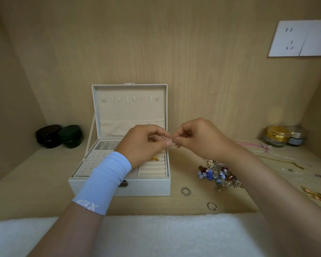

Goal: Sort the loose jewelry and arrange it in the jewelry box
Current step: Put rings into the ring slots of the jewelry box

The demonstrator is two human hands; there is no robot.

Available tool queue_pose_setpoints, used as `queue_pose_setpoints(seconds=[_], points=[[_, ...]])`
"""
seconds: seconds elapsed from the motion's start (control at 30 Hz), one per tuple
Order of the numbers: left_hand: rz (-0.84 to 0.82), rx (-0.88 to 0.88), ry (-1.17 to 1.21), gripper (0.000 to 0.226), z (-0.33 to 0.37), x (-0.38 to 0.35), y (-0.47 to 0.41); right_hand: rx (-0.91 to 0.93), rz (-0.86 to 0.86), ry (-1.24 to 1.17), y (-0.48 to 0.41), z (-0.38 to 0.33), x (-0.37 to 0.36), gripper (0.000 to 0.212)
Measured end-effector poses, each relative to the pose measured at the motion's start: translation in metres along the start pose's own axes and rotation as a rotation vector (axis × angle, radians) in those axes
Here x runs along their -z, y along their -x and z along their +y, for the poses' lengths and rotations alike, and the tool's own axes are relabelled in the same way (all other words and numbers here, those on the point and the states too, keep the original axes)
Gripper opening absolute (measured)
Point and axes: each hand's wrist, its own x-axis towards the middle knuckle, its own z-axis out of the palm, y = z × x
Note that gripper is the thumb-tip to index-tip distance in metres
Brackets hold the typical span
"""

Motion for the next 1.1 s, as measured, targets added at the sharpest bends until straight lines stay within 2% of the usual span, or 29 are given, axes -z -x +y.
queue_pose_setpoints(seconds=[0.13,0.23,0.4,0.63,0.97,1.1], points=[[0.064,0.079,0.089,0.018,-0.003,0.012,0.002,-0.002,0.050,-0.216,-0.002,-0.016,-0.020,0.003],[0.084,0.115,0.037,0.016,-0.008,0.022,0.007,-0.033,0.037,-0.348,-0.004,-0.019,-0.030,0.003],[0.013,0.117,-0.153,0.011,-0.016,0.028,0.017,0.018,-0.048,-0.238,-0.002,-0.018,-0.044,0.004],[-0.089,0.122,-0.298,0.011,-0.022,0.029,0.019,0.093,-0.119,-0.055,0.003,-0.020,-0.052,0.006],[-0.145,0.135,-0.385,0.005,-0.024,0.034,0.023,0.125,-0.179,0.007,0.003,-0.017,-0.056,0.006],[-0.147,0.096,-0.376,0.004,-0.025,0.033,0.024,0.129,-0.139,0.066,0.004,-0.019,-0.052,0.006]])
